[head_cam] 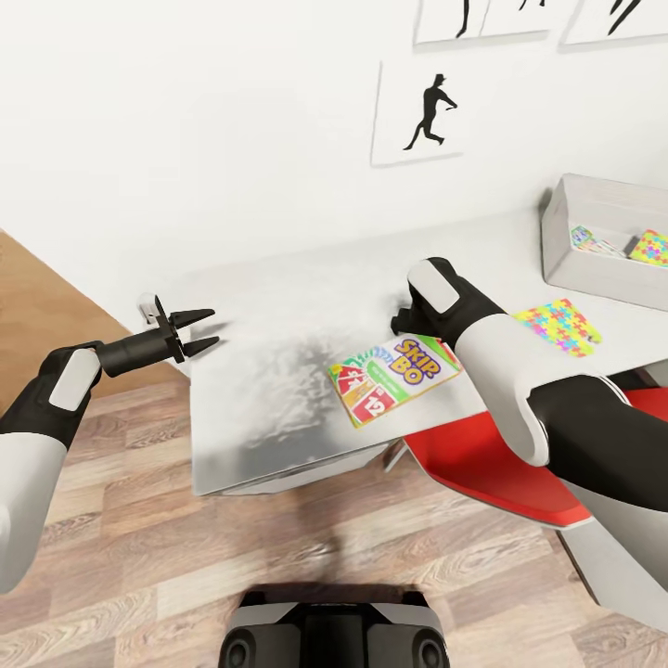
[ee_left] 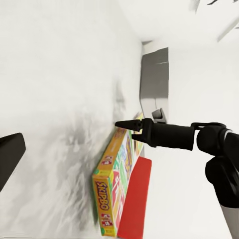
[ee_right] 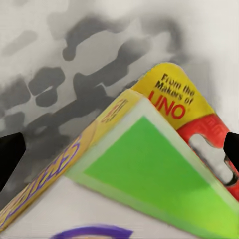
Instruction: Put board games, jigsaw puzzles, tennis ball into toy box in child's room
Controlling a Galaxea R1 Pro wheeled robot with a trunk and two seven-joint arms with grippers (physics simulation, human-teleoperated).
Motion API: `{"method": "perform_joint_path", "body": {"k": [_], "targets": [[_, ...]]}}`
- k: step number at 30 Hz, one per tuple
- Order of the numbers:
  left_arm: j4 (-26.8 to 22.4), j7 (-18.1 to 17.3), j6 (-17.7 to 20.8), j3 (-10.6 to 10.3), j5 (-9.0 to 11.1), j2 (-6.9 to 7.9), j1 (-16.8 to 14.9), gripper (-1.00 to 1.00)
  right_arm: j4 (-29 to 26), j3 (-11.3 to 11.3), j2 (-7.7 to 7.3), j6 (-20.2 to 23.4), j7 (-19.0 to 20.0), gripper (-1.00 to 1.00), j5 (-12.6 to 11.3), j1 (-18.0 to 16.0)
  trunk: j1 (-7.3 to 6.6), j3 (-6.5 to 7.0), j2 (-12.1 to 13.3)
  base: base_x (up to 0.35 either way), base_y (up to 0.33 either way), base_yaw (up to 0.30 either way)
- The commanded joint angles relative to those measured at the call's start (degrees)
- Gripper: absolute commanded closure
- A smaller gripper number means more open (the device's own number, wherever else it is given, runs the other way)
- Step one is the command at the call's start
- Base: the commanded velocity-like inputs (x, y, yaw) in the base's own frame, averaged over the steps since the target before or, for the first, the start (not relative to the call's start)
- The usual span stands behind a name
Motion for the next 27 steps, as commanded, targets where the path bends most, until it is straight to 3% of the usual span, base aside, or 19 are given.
{"method": "perform_joint_path", "body": {"k": [1,27], "targets": [[0.0,-0.3,0.2,0.1,-0.2,-0.01,-0.1,-1.00,0.1,-0.1,-0.01,-0.8,-0.2,-1.00,-3.2,1.1,0.06,-0.08,-0.1,0.000,0.072,0.000],[0.0,-0.3,0.2,0.1,-0.2,-0.01,0.0,-1.00,2.0,-0.3,0.04,-0.8,-0.2,-1.00,-3.2,1.1,0.06,-0.08,-0.1,0.000,0.026,0.000]]}}
